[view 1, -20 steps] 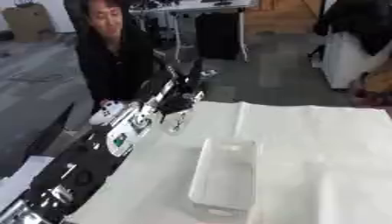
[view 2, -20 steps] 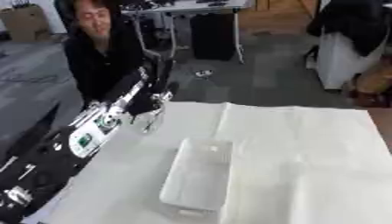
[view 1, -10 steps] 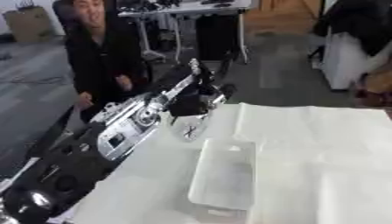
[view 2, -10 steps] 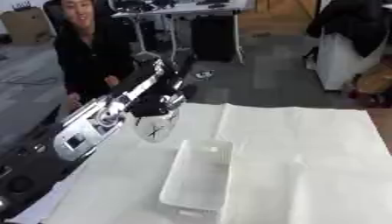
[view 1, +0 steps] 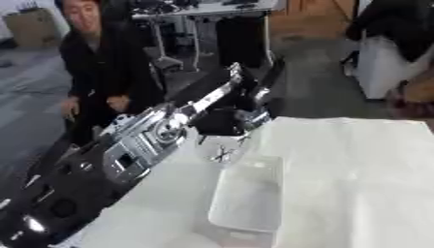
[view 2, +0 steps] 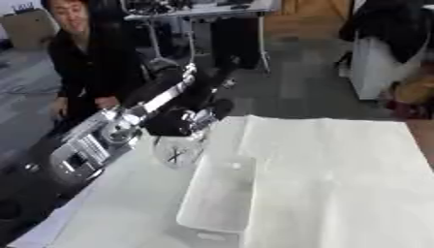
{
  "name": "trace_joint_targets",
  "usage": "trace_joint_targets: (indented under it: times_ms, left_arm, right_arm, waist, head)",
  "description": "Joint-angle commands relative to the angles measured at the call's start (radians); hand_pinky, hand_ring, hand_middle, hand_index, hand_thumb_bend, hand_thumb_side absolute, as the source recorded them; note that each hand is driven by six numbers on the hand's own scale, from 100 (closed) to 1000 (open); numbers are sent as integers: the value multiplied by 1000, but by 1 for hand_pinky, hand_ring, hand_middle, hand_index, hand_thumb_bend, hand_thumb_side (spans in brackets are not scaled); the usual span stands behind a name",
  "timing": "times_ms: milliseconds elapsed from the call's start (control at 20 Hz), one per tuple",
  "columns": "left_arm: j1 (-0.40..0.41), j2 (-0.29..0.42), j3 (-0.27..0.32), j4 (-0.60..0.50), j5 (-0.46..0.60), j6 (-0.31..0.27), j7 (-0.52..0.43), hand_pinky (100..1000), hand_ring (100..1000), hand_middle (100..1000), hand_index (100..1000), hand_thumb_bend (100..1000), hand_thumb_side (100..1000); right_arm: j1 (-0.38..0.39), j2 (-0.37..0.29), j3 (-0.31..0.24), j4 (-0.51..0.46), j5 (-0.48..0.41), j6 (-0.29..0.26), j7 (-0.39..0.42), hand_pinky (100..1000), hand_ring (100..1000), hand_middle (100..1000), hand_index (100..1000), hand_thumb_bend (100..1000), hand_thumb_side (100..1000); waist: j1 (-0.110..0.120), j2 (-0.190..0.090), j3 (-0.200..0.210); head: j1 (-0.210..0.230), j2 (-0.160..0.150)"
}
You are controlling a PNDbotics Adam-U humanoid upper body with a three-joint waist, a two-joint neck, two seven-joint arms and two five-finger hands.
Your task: Pick up objects on the table and place them in the box.
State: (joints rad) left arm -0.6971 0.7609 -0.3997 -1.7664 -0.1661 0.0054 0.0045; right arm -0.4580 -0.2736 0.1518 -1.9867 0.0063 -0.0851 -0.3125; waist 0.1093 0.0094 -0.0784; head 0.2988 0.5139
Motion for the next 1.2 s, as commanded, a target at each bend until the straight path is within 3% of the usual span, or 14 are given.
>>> trace_joint_targets:
  times_ms: [50, 400, 750, 1200]
  left_arm:
    - [-21, 25, -3, -24, 33, -11, -4, 100, 100, 100, 239, 211, 932]
    - [-34, 5, -29, -3, 54, -47, -7, 100, 100, 100, 244, 209, 940]
    - [-16, 22, -48, 36, -27, -59, -106, 100, 100, 100, 243, 201, 940]
    - [54, 58, -61, 110, -94, -106, -132, 100, 100, 100, 245, 197, 942]
  right_arm:
    - [-10, -11, -2, -13, -1, -2, 1, 376, 388, 480, 913, 422, 1000]
    - [-14, -6, -1, -13, -3, -3, 2, 377, 388, 480, 913, 420, 1000]
    - [-16, -5, -1, -13, -2, -4, 2, 377, 388, 480, 914, 420, 1000]
    - [-17, -8, -2, -13, -2, -5, 1, 376, 388, 480, 913, 422, 1000]
  waist:
    - [-2, -14, 0]
    - [-2, -13, -8]
    - [-1, -11, -11]
    - [-2, -7, -10]
  head:
    - [2, -2]
    - [-6, -10]
    - [-16, -13]
    - [-19, -9]
